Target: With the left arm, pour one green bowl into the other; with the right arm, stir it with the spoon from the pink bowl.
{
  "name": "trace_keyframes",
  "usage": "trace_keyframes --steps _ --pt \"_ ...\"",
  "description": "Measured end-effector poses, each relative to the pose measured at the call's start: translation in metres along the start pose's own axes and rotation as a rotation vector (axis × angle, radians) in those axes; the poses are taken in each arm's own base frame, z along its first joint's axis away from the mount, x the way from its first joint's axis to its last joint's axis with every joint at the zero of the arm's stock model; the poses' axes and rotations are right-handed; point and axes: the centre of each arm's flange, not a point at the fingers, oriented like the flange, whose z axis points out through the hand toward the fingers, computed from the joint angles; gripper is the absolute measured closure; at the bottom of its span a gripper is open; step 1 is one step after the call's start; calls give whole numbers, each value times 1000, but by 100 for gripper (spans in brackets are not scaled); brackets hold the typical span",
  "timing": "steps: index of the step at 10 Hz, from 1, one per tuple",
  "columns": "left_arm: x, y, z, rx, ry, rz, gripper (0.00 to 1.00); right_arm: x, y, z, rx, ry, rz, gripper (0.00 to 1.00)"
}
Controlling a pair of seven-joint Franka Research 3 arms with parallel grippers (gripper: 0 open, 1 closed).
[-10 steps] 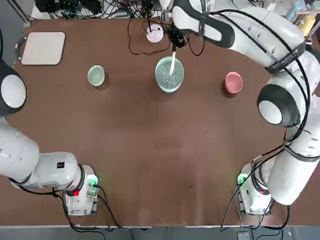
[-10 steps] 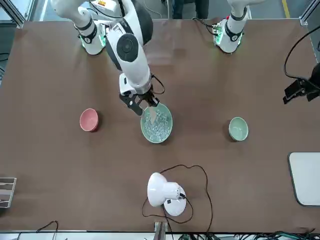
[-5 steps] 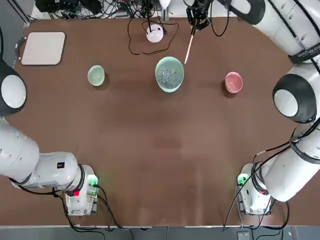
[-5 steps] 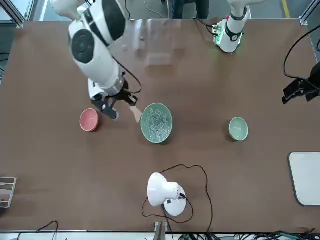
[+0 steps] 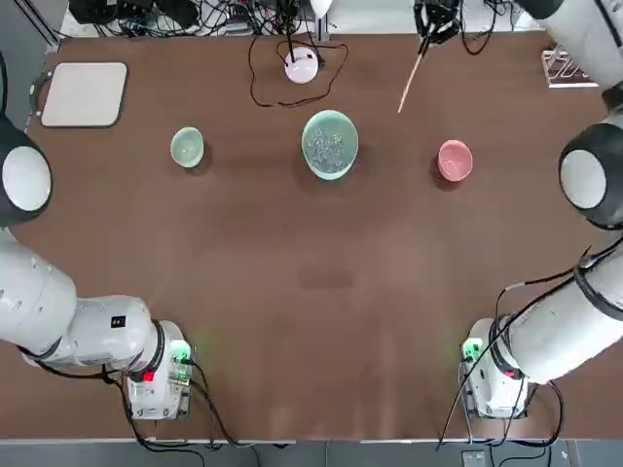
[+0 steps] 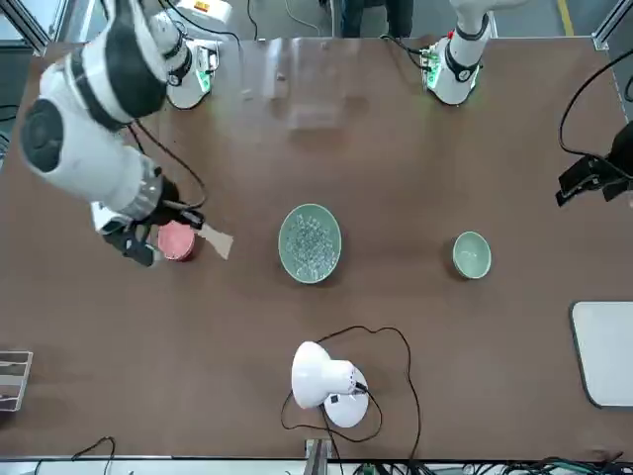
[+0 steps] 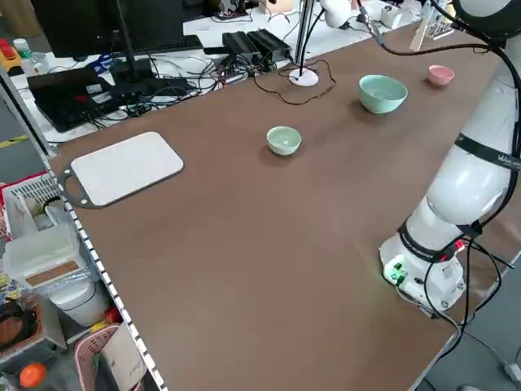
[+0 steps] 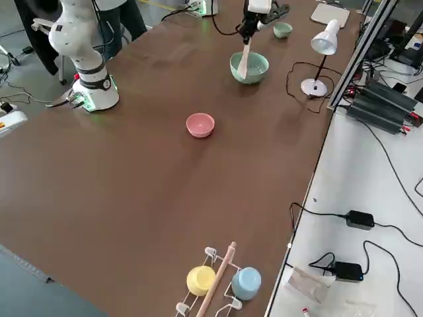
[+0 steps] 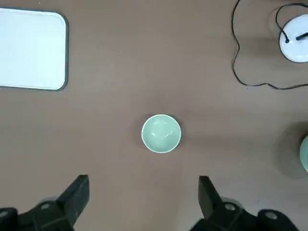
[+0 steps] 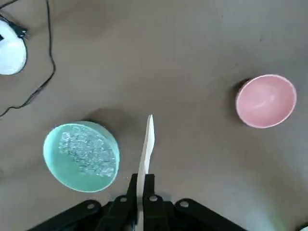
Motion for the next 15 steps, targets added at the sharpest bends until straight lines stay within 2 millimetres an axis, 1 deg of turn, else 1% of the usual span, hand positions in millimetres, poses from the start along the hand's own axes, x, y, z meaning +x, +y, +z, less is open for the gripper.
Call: trace_keyframes --steps 2,4,5,8,11,13,14,15 --pt "0 1 0 0 2 2 0 19 50 10 10 -38 -49 94" --pt "1 3 -1 -1 10 4 0 39 93 10 59 -61 -98 94" --pt "1 3 -1 -2 15 5 0 47 113 14 84 -76 -131 94" --pt "3 3 -3 -4 30 5 0 68 181 30 191 -111 -256 94" --pt "4 4 -4 -5 40 8 0 82 252 45 328 -106 -335 94" --pt "4 4 -4 -5 40 8 0 85 300 61 442 -103 -283 94" --pt "4 4 -4 -5 40 8 0 84 315 70 469 -110 -253 94" --pt "4 4 -4 -5 40 9 0 83 324 78 495 -118 -225 94"
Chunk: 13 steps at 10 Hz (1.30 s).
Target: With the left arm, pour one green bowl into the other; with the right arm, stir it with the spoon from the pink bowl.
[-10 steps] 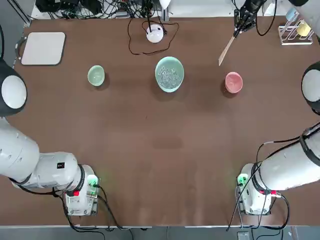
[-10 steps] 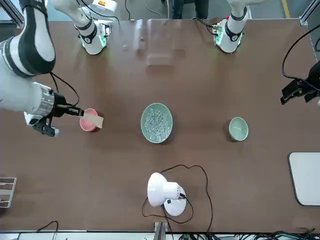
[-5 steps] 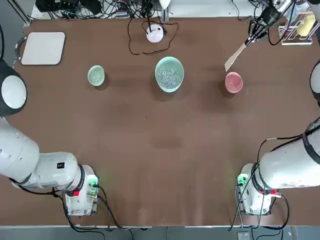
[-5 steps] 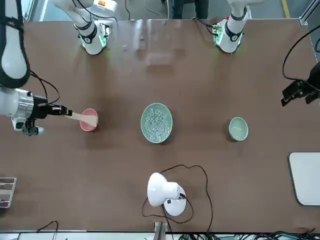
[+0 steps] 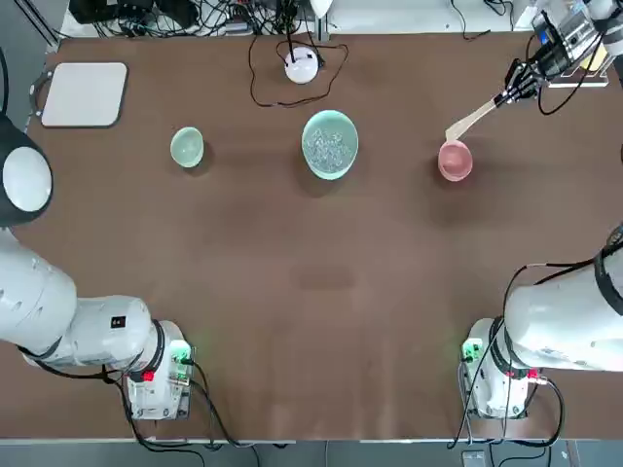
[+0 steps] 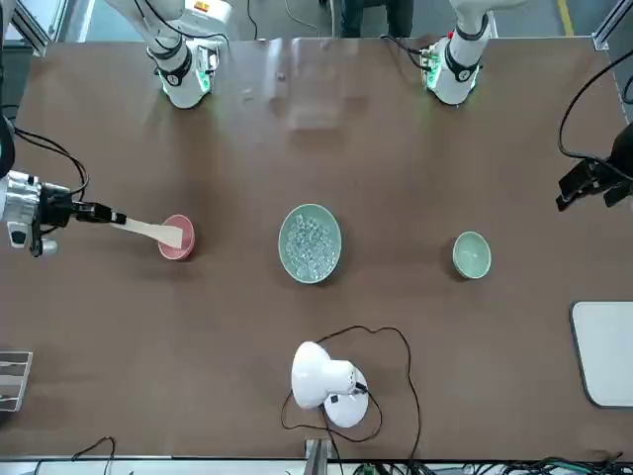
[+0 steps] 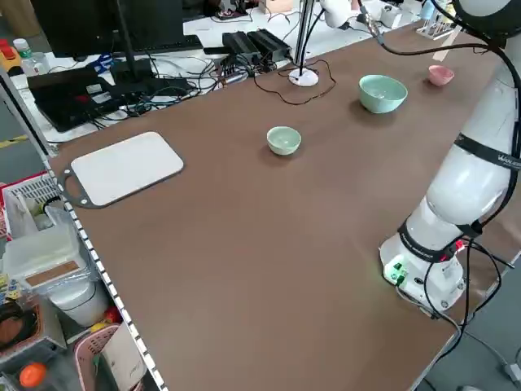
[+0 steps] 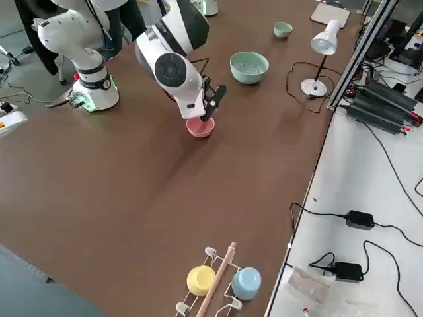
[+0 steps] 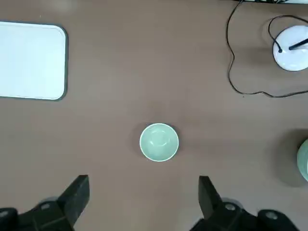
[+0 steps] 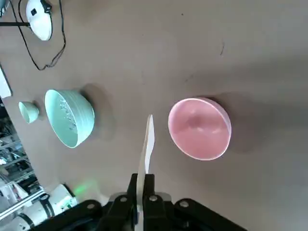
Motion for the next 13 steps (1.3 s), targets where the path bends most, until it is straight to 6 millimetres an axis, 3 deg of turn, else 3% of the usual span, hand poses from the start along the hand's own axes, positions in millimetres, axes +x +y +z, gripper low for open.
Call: trace_keyframes --steps 6,11,13 --pt "0 1 0 0 0 1 0 -35 84 16 104 15 -42 94" --pt "2 -2 5 1 -8 -4 0 -41 98 36 188 53 -100 94" --pt "3 -2 6 1 -10 -3 0 -39 114 46 210 64 -131 94"
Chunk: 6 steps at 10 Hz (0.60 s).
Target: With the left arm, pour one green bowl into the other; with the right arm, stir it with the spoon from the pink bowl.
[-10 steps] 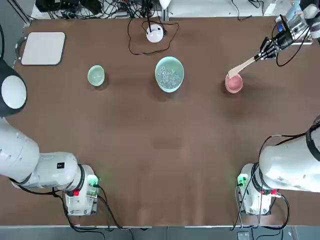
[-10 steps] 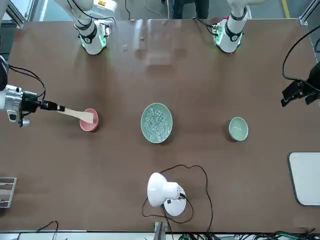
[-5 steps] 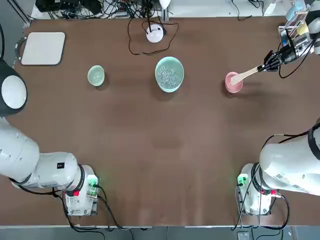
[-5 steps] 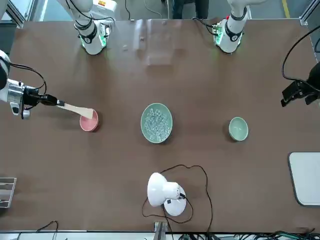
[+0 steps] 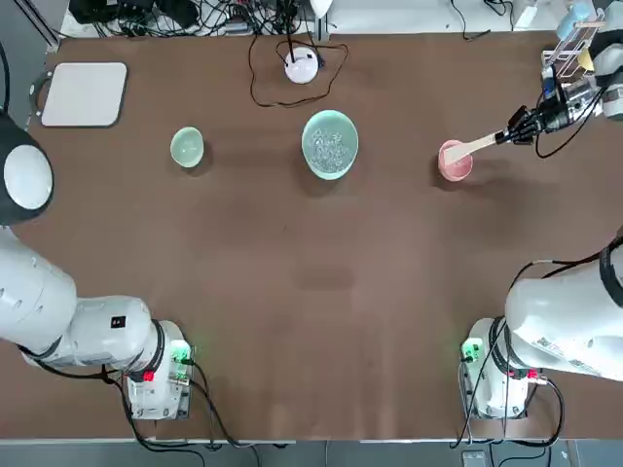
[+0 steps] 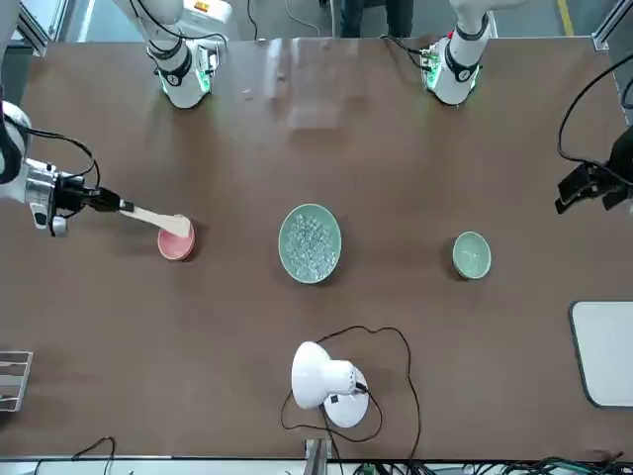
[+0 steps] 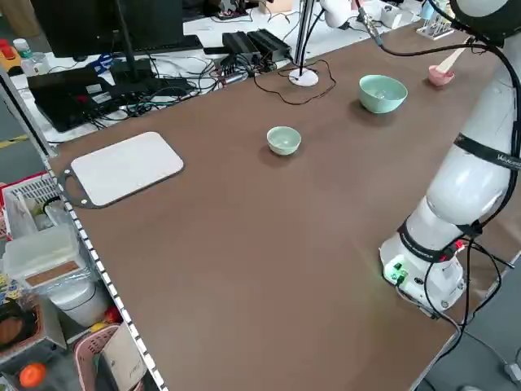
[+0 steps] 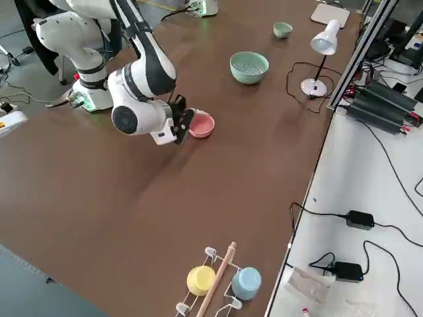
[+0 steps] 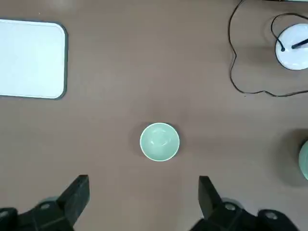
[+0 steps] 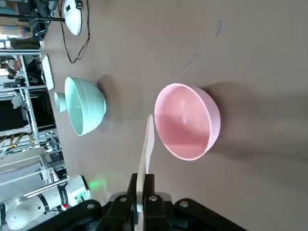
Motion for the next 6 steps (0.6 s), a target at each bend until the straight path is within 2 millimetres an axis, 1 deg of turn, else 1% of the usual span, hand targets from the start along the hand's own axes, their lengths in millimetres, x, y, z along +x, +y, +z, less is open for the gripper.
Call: trace_keyframes --steps 2,3,6 --pt "0 0 0 0 0 1 0 -2 20 2 30 22 -20 94" --pt "0 0 0 0 0 1 0 -3 26 3 37 24 -25 94" --pt "0 0 0 0 1 1 0 -6 35 0 46 39 -37 94"
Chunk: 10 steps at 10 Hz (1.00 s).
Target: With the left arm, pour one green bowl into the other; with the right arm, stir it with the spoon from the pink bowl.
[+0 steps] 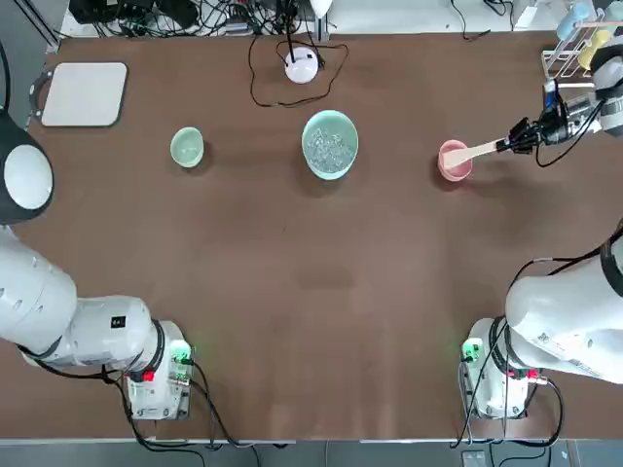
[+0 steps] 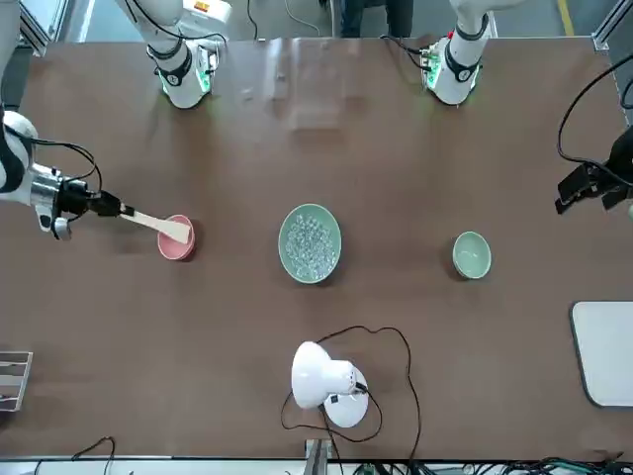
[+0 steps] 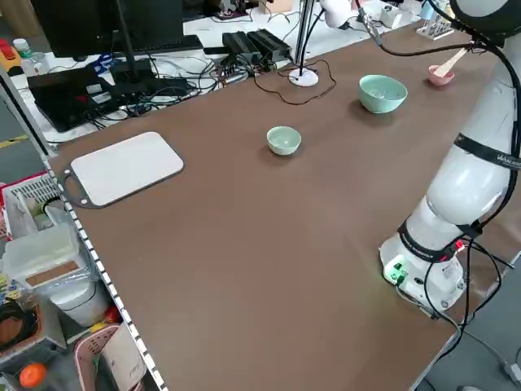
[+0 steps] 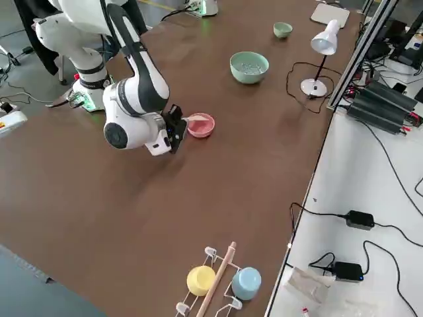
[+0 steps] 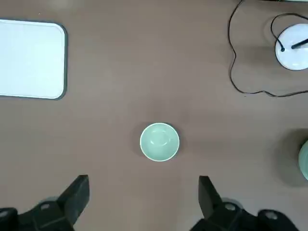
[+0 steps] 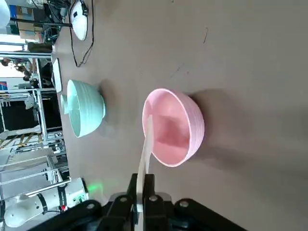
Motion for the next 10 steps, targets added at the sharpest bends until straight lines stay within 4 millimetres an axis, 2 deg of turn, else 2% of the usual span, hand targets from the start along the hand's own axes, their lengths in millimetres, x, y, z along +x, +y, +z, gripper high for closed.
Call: trace_keyframes --steps 6,8,10 --pt "0 0 0 0 0 1 0 4 22 7 9 2 -23 93" --pt "0 0 0 0 0 1 0 6 24 8 12 5 -21 86" --pt "0 0 0 0 0 1 0 8 25 7 12 9 -22 71"
